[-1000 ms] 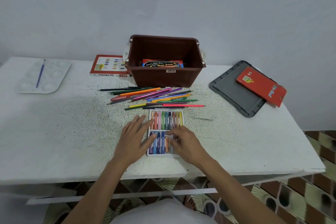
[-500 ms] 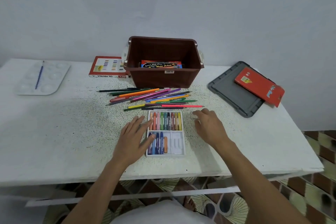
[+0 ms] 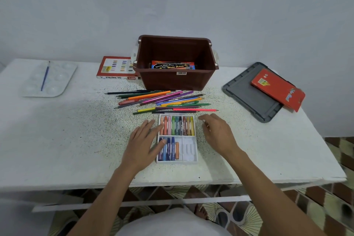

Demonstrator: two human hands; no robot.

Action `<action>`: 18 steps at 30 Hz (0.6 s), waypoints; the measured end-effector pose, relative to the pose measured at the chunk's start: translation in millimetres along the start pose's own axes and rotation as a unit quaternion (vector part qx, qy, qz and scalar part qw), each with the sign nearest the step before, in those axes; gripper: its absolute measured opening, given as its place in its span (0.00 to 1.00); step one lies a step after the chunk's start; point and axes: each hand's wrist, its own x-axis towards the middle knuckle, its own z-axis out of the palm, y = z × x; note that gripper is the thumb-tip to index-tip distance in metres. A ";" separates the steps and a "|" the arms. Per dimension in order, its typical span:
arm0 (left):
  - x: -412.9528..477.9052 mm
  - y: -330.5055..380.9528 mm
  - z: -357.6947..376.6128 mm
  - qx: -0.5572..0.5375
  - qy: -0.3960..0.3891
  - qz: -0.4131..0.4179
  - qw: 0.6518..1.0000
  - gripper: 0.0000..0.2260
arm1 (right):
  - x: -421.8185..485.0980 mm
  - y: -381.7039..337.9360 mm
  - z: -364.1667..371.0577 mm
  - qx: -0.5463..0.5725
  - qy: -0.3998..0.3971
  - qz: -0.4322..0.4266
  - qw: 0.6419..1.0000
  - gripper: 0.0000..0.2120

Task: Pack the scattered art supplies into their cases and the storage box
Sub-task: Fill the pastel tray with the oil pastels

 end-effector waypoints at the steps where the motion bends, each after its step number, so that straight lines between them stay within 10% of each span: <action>1: 0.0 0.3 -0.2 0.001 0.000 0.000 1.000 0.29 | -3.4 -6.0 -2.1 0.050 0.010 0.000 0.999 0.14; 9: 1.0 0.1 -0.2 0.010 -0.007 -0.002 1.000 0.29 | -32.4 -35.3 4.3 0.291 -0.053 0.074 0.952 0.11; 18: 0.5 -0.2 0.4 0.008 -0.004 0.000 1.000 0.29 | -42.8 -38.4 24.3 0.203 -0.076 0.011 0.976 0.14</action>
